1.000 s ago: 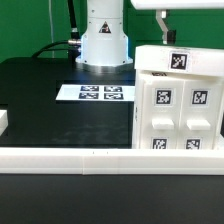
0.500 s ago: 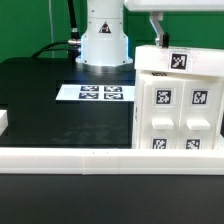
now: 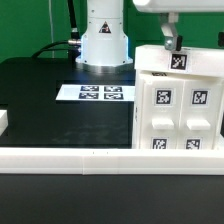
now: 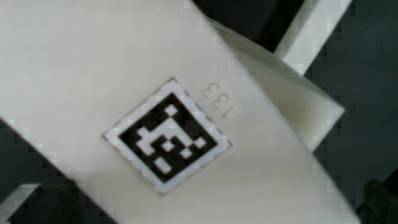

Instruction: Assemble cabinet

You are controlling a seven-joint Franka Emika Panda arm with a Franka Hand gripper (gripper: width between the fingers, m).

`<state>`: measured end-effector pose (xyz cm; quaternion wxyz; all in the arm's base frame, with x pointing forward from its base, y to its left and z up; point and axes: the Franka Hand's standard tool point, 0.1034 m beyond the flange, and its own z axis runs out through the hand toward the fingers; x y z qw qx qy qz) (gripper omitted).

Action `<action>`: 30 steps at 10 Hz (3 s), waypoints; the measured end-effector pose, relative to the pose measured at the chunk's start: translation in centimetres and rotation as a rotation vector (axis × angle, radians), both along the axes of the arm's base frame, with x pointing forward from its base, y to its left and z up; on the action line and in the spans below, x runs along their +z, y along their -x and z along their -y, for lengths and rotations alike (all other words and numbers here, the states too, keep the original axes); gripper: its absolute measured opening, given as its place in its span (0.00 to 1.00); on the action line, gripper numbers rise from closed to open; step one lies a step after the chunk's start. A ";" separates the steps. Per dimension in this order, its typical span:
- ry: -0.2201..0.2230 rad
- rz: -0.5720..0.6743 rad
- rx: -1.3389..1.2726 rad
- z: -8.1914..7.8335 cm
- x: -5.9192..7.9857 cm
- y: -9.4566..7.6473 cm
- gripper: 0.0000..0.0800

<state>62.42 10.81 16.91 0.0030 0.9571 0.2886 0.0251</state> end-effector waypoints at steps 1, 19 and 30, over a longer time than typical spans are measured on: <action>0.006 0.002 0.066 -0.1 0.0 -0.1 1.00; 0.063 -0.008 0.511 1.8 -0.4 -0.1 0.70; 0.013 0.033 -0.295 2.2 -0.6 -0.2 0.70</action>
Offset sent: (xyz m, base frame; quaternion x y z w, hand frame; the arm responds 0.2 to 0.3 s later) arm -0.0004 0.0008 -0.0020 -0.0011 -0.0114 -0.2112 0.9774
